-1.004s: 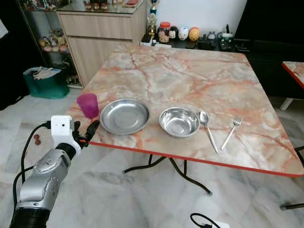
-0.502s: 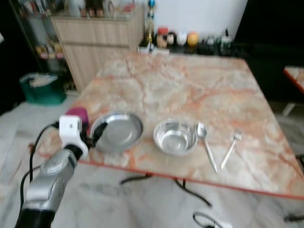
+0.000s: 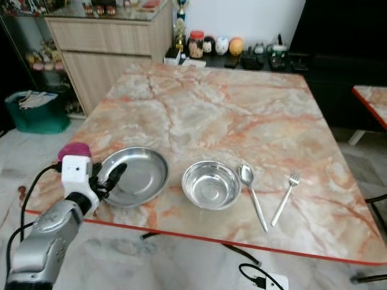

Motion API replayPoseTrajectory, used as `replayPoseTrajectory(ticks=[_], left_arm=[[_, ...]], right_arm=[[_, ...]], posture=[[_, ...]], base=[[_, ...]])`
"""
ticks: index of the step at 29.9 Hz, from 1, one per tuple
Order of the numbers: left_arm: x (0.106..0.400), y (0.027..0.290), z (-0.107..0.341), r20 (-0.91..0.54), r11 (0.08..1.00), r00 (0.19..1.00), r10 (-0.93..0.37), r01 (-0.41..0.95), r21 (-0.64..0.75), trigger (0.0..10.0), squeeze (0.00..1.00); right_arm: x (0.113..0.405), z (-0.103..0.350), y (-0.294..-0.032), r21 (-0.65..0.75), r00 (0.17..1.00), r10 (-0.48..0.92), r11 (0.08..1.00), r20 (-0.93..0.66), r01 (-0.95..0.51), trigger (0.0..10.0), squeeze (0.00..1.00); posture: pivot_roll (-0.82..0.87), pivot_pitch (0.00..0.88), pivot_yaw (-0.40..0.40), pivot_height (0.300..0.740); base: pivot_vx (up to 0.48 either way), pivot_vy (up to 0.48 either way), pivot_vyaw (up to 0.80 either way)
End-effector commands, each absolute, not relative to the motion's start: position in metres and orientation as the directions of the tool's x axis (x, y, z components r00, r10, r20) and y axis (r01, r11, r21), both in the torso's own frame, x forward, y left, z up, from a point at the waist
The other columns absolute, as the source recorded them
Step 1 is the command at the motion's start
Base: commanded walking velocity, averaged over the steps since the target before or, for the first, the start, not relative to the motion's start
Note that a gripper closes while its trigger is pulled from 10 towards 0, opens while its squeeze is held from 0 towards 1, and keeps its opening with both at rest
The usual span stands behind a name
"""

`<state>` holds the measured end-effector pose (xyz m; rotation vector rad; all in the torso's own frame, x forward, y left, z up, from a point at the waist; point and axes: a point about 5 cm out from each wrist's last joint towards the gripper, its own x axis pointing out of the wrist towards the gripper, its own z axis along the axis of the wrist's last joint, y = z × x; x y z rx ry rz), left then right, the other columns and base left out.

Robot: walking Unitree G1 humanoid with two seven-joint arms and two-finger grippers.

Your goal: Setting the table

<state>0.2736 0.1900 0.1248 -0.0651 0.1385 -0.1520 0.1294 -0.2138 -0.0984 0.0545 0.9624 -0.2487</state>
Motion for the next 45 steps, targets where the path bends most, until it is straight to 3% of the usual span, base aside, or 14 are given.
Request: replayPoseTrajectory(ticks=[1,6,18,42,44,45], left_arm=[[0.271,0.193,0.129,-0.133,0.988,0.981,-0.142,0.133,-0.073,10.0,0.00],[0.263,0.202,0.127,-0.221,0.998,0.974,-0.052,0.041,-0.054,10.0,0.00],[0.280,0.202,0.129,-0.323,0.982,0.945,0.060,-0.114,-0.151,10.0,0.00],[0.281,0.202,0.131,-0.341,0.978,0.938,0.069,-0.130,-0.160,10.0,0.00],[0.282,0.200,0.117,-0.482,0.975,0.869,0.110,-0.189,-0.120,10.0,0.00],[0.282,0.200,0.117,-0.482,0.975,0.869,0.110,-0.189,-0.120,10.0,0.00]], right_arm=[[0.128,-0.099,-0.212,-0.059,0.539,-0.180,0.971,-0.823,0.233,10.0,0.00],[0.126,-0.101,-0.209,-0.060,0.529,-0.174,0.972,-0.831,0.226,10.0,0.00],[0.130,-0.101,-0.205,-0.054,0.522,-0.156,0.977,-0.839,0.205,10.0,0.00],[0.130,-0.101,-0.205,-0.053,0.521,-0.155,0.977,-0.840,0.205,10.0,0.00],[0.135,-0.099,-0.206,-0.046,0.521,-0.140,0.981,-0.842,0.188,10.0,0.00],[0.135,-0.099,-0.206,-0.046,0.521,-0.140,0.981,-0.842,0.188,10.0,0.00]], posture=[[0.07,0.000,-0.036,0.740],[0.08,0.000,-0.040,0.740],[0.09,0.000,-0.038,0.740],[0.09,0.000,-0.038,0.740],[0.11,0.000,-0.060,0.740],[0.11,0.000,-0.060,0.740]], base=[[0.000,0.000,0.00],[0.000,0.000,0.00],[0.000,0.000,0.00],[0.000,0.000,0.00],[0.000,0.000,0.00],[0.000,0.000,0.00]])
